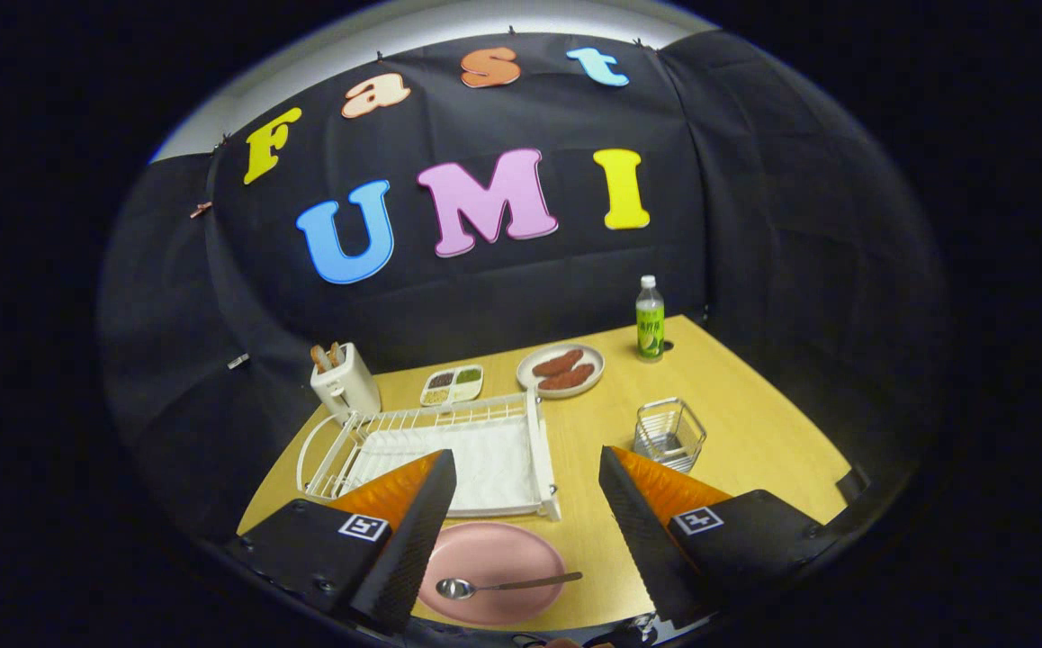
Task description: Take the plate from the dish rack, then take the spoon from the basket and place it into the plate.
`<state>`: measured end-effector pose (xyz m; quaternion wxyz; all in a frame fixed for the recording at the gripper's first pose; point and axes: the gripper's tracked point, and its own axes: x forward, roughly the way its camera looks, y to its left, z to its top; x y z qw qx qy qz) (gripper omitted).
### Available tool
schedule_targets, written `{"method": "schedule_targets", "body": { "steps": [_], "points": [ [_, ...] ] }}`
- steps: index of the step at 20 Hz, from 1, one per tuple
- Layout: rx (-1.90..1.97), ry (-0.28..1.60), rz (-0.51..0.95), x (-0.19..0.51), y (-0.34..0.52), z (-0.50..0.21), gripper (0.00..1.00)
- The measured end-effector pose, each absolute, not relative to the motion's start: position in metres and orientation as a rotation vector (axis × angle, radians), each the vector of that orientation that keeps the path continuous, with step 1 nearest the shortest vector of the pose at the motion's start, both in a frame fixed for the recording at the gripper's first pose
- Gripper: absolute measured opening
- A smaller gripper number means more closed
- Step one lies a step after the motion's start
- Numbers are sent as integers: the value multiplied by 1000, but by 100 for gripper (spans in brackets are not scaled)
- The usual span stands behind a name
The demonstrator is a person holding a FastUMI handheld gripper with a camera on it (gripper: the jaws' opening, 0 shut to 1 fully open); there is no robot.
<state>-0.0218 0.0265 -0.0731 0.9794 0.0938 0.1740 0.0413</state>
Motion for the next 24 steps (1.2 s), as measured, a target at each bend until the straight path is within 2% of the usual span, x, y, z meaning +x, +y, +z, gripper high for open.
{"method": "schedule_targets", "body": {
  "steps": [5,10,19,24],
  "points": [
    [93,140,58,-12,-11,11,98],
    [75,22,74,2,-44,63,98],
    [41,79,76,28,-104,28,98],
    [95,123,98,36,-91,16,98]
  ]
}}
